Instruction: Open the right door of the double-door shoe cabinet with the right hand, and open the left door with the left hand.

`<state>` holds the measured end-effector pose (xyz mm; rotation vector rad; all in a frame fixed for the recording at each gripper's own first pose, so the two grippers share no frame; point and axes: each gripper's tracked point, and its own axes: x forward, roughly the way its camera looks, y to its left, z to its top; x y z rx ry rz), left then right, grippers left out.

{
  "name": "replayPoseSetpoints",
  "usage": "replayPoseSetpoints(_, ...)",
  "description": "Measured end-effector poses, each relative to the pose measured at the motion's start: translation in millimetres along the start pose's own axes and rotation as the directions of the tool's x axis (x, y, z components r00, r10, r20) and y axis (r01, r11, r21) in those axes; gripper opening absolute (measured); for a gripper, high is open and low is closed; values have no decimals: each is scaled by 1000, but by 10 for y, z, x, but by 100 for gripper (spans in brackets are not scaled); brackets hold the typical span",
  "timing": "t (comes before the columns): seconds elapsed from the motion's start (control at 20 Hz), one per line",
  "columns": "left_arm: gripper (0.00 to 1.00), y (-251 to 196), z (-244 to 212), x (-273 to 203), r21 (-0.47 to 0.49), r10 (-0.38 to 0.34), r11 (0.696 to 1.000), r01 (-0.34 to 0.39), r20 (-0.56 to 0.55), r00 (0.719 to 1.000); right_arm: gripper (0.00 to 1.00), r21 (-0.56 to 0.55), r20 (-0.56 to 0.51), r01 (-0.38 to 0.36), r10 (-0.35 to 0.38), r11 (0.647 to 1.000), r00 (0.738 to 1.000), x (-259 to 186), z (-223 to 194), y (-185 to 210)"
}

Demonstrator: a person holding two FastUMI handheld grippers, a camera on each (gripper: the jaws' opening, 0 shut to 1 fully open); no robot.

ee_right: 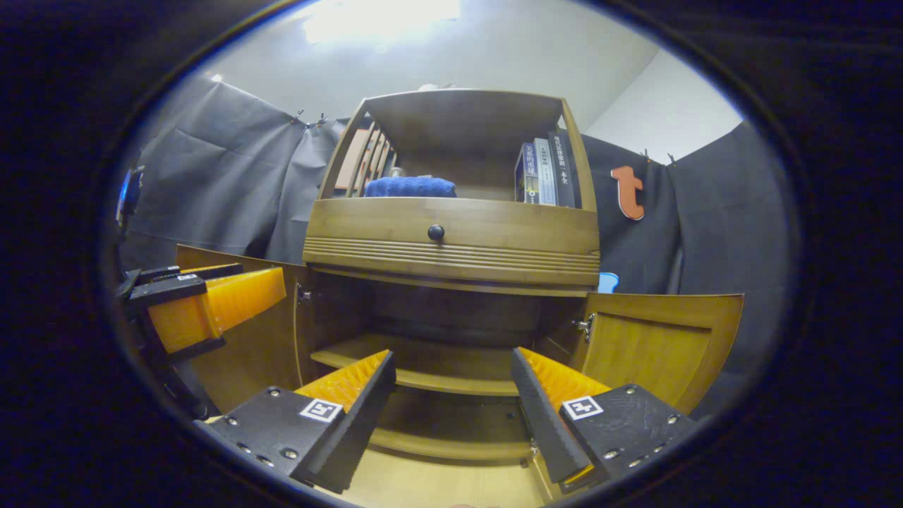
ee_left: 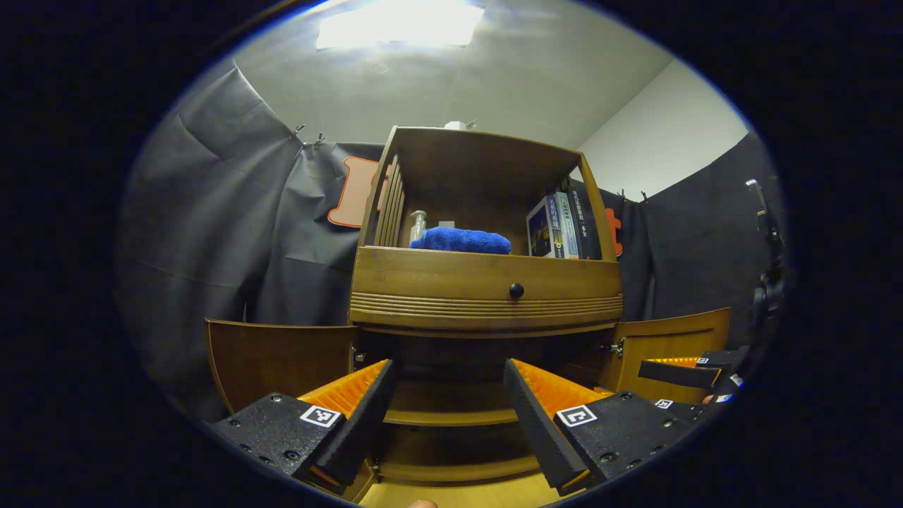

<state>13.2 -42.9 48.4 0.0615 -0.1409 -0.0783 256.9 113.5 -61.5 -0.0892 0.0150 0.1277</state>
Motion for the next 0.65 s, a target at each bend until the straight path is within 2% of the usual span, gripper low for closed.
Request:
replayPoseSetpoints(0.15,95,27,-43,23,-12,-2,1000,2,-9,1000,97,7,-1,12,-12,1000,1000,13,-12,-9)
replayPoseSetpoints(0.2,92,36,-50,31,-16,-3,1000,2,-11,1000,97,10,-3,17,-17,1000,1000,18,-12,-16)
replayPoseSetpoints(0.25,95,40,-60,41,-19,-5,1000,4,-13,1000,97,11,-5,22,-22,1000,1000,16,-15,-21)
replayPoseSetpoints(0.65,95,109,-135,54,-34,-18,999,17,-33,999,97,18,-21,58,-57,998,998,-3,-59,-48)
